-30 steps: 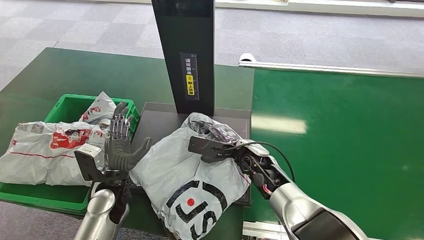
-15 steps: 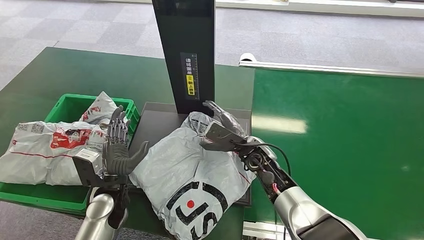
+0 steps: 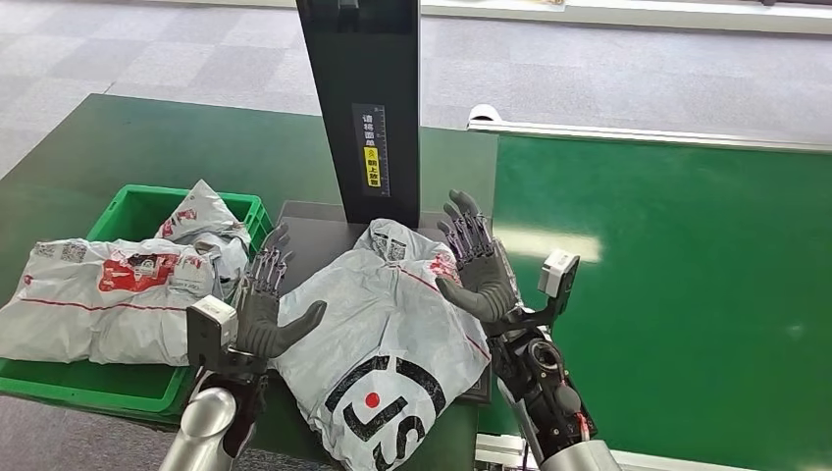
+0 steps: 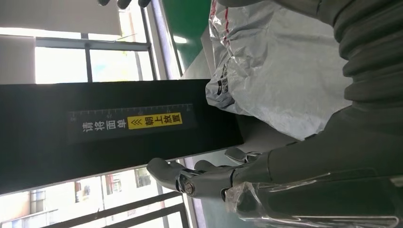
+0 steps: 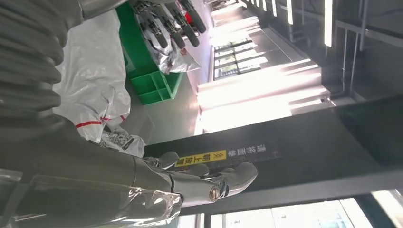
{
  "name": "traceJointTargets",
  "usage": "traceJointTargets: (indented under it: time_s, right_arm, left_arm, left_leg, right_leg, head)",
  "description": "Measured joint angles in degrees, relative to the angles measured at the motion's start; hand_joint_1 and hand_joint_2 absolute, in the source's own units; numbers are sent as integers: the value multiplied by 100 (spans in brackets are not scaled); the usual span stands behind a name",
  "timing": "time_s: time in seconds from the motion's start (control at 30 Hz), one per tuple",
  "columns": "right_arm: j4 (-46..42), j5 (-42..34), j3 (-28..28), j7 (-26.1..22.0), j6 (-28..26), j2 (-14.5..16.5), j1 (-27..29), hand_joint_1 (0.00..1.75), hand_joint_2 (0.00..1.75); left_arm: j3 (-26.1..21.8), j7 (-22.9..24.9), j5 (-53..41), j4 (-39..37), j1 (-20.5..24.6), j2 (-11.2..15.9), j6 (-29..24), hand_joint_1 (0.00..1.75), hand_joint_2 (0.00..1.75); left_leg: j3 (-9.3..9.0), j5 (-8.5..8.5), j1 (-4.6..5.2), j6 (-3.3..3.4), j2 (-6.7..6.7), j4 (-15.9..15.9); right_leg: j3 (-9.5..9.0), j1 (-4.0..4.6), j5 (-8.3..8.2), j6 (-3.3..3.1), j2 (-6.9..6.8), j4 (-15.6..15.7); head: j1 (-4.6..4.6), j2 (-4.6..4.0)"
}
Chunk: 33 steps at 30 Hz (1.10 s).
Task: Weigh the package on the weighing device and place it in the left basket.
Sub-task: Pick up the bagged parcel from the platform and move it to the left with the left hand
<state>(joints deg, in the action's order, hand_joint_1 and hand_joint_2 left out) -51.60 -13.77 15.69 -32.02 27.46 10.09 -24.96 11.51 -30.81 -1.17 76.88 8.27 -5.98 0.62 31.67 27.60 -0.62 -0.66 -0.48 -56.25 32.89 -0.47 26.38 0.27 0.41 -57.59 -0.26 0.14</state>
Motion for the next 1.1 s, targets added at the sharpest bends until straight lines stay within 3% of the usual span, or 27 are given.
traceJointTargets:
  time_s: [1.1]
  right_arm:
    - [-284, -18, -179, 33, -53, 47, 160, 0, 175]
  left_arm:
    - [22, 10, -109, -93, 4, -33, 56, 0, 175]
  left_leg:
    - [0, 0, 0, 0, -1, 0]
  right_leg:
    - [0, 0, 0, 0, 0, 0]
  head:
    - [0, 0]
